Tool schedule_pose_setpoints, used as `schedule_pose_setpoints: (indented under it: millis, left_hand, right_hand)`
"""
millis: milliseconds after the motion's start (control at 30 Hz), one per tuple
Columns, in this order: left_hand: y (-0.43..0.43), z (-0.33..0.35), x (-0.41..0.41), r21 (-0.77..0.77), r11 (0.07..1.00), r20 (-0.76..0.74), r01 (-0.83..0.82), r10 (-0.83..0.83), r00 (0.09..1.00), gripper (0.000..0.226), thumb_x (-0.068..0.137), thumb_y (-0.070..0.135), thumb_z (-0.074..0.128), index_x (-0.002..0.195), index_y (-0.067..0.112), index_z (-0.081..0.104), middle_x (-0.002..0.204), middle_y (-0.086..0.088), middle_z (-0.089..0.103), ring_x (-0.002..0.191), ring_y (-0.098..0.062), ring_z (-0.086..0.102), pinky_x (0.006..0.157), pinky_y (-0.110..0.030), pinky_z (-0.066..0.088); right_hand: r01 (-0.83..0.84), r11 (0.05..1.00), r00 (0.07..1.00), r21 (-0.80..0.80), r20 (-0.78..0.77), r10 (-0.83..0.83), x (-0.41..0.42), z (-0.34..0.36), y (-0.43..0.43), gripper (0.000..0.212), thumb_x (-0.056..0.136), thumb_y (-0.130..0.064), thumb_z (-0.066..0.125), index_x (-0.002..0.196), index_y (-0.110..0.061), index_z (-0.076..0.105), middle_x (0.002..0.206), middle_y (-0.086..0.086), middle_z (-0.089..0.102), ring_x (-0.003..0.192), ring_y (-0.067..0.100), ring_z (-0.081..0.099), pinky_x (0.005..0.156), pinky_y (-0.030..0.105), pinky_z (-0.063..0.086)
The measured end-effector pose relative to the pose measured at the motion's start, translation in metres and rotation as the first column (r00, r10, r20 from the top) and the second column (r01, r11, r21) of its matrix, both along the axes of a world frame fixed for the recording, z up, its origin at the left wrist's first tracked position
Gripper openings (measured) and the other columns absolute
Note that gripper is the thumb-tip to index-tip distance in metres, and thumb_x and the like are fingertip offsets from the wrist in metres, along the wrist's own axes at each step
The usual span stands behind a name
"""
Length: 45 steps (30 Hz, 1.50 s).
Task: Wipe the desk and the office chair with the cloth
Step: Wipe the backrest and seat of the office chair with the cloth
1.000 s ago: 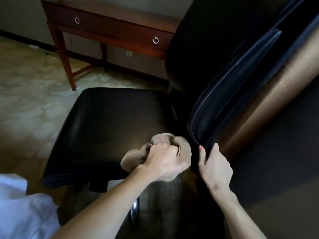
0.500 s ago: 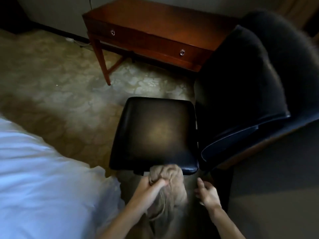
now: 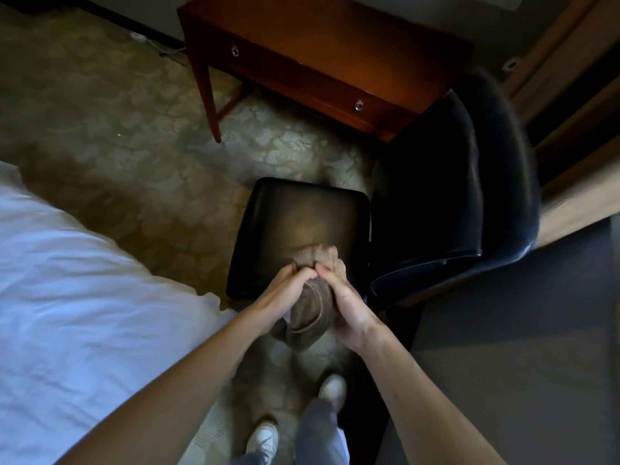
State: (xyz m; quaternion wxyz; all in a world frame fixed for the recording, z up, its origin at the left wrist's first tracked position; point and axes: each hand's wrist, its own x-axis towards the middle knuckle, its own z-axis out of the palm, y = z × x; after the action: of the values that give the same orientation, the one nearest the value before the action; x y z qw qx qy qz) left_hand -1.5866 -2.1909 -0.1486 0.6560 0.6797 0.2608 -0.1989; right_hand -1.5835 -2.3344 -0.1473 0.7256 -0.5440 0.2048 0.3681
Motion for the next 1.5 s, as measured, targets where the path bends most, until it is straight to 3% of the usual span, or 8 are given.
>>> schedule_pose_setpoints:
  millis: [133, 267, 433, 533, 700, 900, 1267, 1500]
  left_hand:
    - [-0.014, 0.028, 0.047, -0.112, 0.993, 0.129, 0.023, -0.009, 0.992, 0.031, 0.095, 0.025, 0.058, 0.077, 0.029, 0.082, 0.075, 0.018, 0.076, 0.074, 0.007, 0.069, 0.073, -0.012, 0.052]
    - [-0.034, 0.072, 0.121, -0.114, 0.993, 0.2, -0.02, 0.043, 0.979, 0.023, 0.102, 0.029, 0.047, 0.095, 0.018, 0.067, 0.097, 0.015, 0.075, 0.103, -0.002, 0.069, 0.093, -0.027, 0.047]
    - [-0.104, 0.12, 0.198, 0.038, 0.999, 0.263, 0.015, -0.025, 0.965, 0.027, 0.092, 0.042, 0.061, 0.108, 0.025, 0.075, 0.112, 0.008, 0.076, 0.111, -0.009, 0.07, 0.091, -0.024, 0.051]
    - [-0.161, 0.136, 0.228, 0.173, 0.973, 0.252, 0.153, -0.194, 0.948, 0.022, 0.094, 0.04, 0.068, 0.112, 0.029, 0.072, 0.115, 0.009, 0.071, 0.116, -0.009, 0.065, 0.085, -0.02, 0.046]
    - [-0.243, 0.148, 0.244, 0.499, 0.584, -0.071, 0.641, -0.709, 0.701, 0.124, 0.061, 0.088, 0.055, 0.164, 0.028, 0.022, 0.172, -0.007, 0.015, 0.158, -0.027, 0.018, 0.12, -0.038, 0.027]
    - [-0.28, 0.135, 0.236, 0.651, 0.344, -0.172, 0.677, -0.801, 0.573, 0.148, 0.065, 0.094, 0.058, 0.164, 0.008, -0.011, 0.173, -0.013, -0.013, 0.16, -0.031, -0.01, 0.128, -0.054, 0.001]
    - [-0.251, 0.135, 0.237, 0.671, 0.273, -0.162, 0.689, -0.853, 0.496, 0.134, 0.079, 0.069, 0.064, 0.159, -0.005, -0.014, 0.169, -0.022, -0.019, 0.157, -0.031, -0.021, 0.129, -0.044, -0.006]
    - [-0.201, 0.133, 0.225, 0.671, 0.186, -0.192, 0.718, -0.892, 0.41, 0.133, 0.061, 0.076, 0.049, 0.157, -0.008, 0.011, 0.168, -0.024, 0.004, 0.157, -0.035, -0.003, 0.128, -0.044, 0.008]
  right_hand:
    - [0.152, 0.985, 0.971, -0.085, 0.199, -0.132, 0.05, 0.036, -0.026, 0.066, 0.065, -0.042, 0.089, 0.124, -0.019, 0.073, 0.108, 0.006, 0.08, 0.101, 0.024, 0.077, 0.083, 0.035, 0.062]
    - [0.267, 0.879, 0.813, -0.394, 0.582, 0.014, 0.146, 0.092, -0.074, 0.034, 0.079, -0.033, 0.082, 0.11, -0.021, 0.073, 0.107, -0.003, 0.078, 0.104, 0.018, 0.073, 0.1, 0.041, 0.057]
    - [0.429, 0.624, 0.57, -0.653, 0.731, 0.374, 0.246, 0.174, -0.161, 0.048, 0.07, -0.064, 0.066, 0.11, -0.039, 0.055, 0.106, -0.012, 0.073, 0.103, 0.021, 0.069, 0.087, 0.036, 0.053]
    - [0.533, 0.599, 0.518, -0.597, 0.791, 0.327, 0.279, 0.188, -0.205, 0.048, 0.072, -0.06, 0.065, 0.115, -0.041, 0.052, 0.105, -0.016, 0.069, 0.101, 0.016, 0.067, 0.085, 0.035, 0.052]
    - [0.618, 0.652, 0.426, -0.438, 0.884, 0.19, 0.288, 0.162, -0.247, 0.051, 0.081, -0.045, 0.075, 0.126, -0.036, 0.054, 0.12, -0.013, 0.069, 0.112, 0.009, 0.066, 0.095, 0.039, 0.055]
    - [0.574, 0.702, 0.407, -0.421, 0.891, 0.201, 0.29, 0.136, -0.232, 0.053, 0.081, -0.044, 0.078, 0.126, -0.042, 0.05, 0.118, -0.034, 0.06, 0.113, -0.012, 0.058, 0.093, 0.01, 0.045]
    - [0.492, 0.665, 0.456, -0.561, 0.817, 0.353, 0.297, 0.138, -0.203, 0.066, 0.082, -0.045, 0.079, 0.14, -0.029, 0.051, 0.133, -0.008, 0.064, 0.122, 0.013, 0.062, 0.099, 0.045, 0.054]
    - [0.533, 0.588, 0.471, -0.609, 0.79, 0.392, 0.28, 0.138, -0.157, 0.063, 0.082, -0.051, 0.075, 0.137, -0.038, 0.047, 0.13, -0.008, 0.064, 0.117, 0.013, 0.063, 0.094, 0.044, 0.056]
